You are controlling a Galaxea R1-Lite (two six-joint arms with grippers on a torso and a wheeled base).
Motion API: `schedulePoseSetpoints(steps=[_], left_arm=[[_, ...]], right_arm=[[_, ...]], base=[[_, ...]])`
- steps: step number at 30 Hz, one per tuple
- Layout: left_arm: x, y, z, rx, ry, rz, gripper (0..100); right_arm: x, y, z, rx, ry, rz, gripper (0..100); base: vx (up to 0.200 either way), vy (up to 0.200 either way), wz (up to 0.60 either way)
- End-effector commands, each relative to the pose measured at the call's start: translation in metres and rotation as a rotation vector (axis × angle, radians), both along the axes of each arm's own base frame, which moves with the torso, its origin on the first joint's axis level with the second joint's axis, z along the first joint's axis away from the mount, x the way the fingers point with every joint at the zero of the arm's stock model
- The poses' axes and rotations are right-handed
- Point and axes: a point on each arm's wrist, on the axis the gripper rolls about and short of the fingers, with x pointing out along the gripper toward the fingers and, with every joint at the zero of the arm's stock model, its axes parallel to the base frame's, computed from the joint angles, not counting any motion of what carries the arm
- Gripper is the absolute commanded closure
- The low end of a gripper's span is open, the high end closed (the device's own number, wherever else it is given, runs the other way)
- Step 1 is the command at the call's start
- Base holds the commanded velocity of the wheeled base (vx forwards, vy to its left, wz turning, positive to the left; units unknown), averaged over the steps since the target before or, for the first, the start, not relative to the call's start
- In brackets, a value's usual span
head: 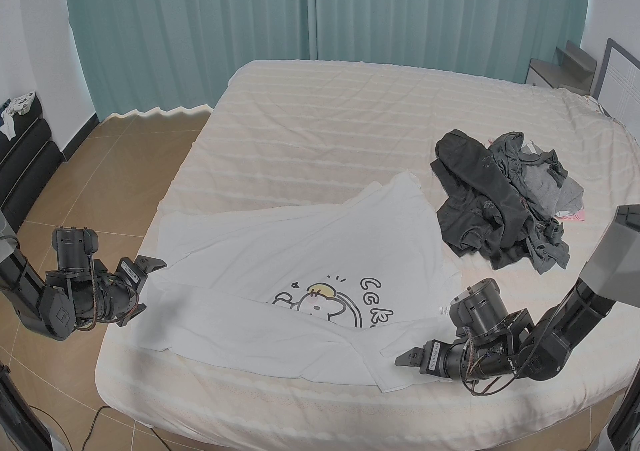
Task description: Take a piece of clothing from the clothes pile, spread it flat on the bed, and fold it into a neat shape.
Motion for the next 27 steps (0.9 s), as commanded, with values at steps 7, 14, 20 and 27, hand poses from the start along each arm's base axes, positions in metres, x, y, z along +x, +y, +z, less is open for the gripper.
schedulePoseSetpoints(steps=[7,14,20,27], left_arm=[[0.0,0.0,-0.001,0.0,0.003,0.002,0],[-0.001,0.0,-0.001,0.004,0.006,0.001,0],[0.0,0.0,-0.004,0.006,0.014,0.001,0],[0.0,0.0,-0.006,0.006,0.022,0.001,0]], right_arm=[[0.006,0.024,0.045,0.115,-0.184,0.06,0],[0.021,0.034,0.028,-0.196,-0.289,0.26,0],[0.046,0.009,0.018,-0.466,-0.497,0.577,0],[0.058,0.004,0.003,-0.518,-0.567,0.852,0]], base=[[0.0,0.0,0.0],[0.0,0.0,0.0],[0.0,0.0,0.0],[0.0,0.0,0.0]])
